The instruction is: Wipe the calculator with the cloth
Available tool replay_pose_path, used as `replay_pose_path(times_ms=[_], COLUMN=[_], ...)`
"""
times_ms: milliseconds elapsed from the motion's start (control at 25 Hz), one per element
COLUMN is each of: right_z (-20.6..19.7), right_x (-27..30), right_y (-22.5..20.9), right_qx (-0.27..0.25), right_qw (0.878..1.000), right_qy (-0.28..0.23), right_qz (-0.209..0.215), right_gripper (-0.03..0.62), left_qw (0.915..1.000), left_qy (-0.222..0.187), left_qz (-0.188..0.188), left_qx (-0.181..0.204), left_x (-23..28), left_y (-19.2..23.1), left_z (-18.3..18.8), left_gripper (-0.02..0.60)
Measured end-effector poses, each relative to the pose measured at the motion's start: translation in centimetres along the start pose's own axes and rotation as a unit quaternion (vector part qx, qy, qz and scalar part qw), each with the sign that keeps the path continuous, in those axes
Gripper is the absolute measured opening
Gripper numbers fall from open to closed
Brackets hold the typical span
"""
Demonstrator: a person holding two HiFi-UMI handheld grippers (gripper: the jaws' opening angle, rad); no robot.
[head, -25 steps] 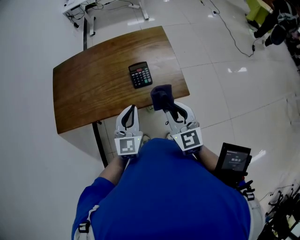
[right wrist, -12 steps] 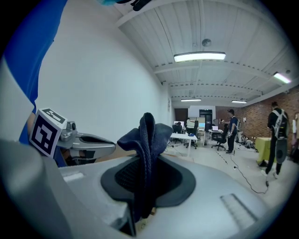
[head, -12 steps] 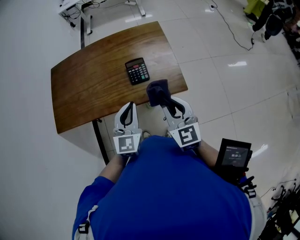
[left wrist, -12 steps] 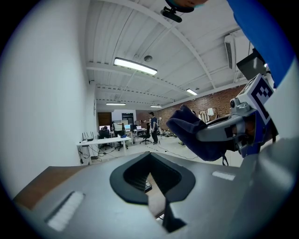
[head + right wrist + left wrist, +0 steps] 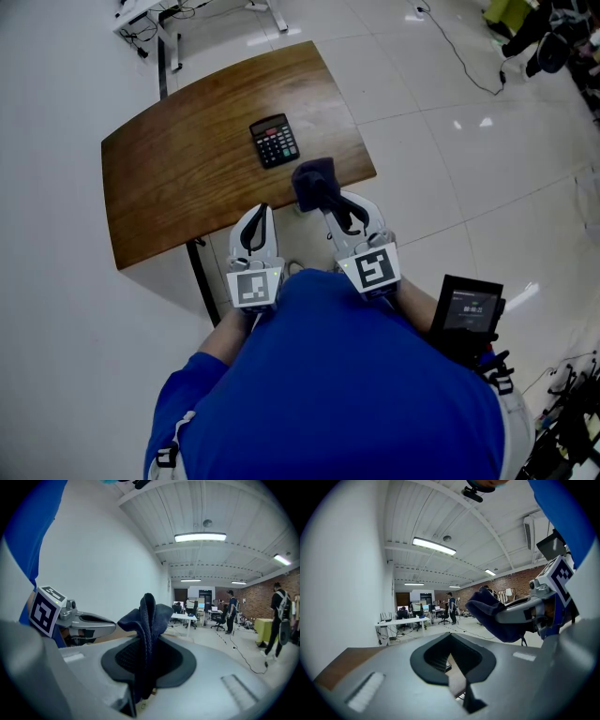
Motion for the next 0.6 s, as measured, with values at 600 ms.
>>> replay_pose_path(times_ms=[600], right_z=[0.55], right_x=[0.55], right_y=[-0.12], right_qx=[-0.001], right_qw=[1.000], right_qy=[0.006], right_qz=[-0.003], right_gripper=[0.067], left_qw=[1.0000], left_qy=[0.003], left_qz=[-0.002], left_qx=[-0.004], left_x=[0.44], left_y=[0.55], left_z=[0.57], left_gripper=[0.006])
Point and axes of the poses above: the fingertips, and each gripper's own axes: x forward along the fingers, y to its left, z out of its top, the point moved 6 cm from there along -x, backward along the fingers, and after that the axes turned 6 degrees about -z, right-handed, at the moved point
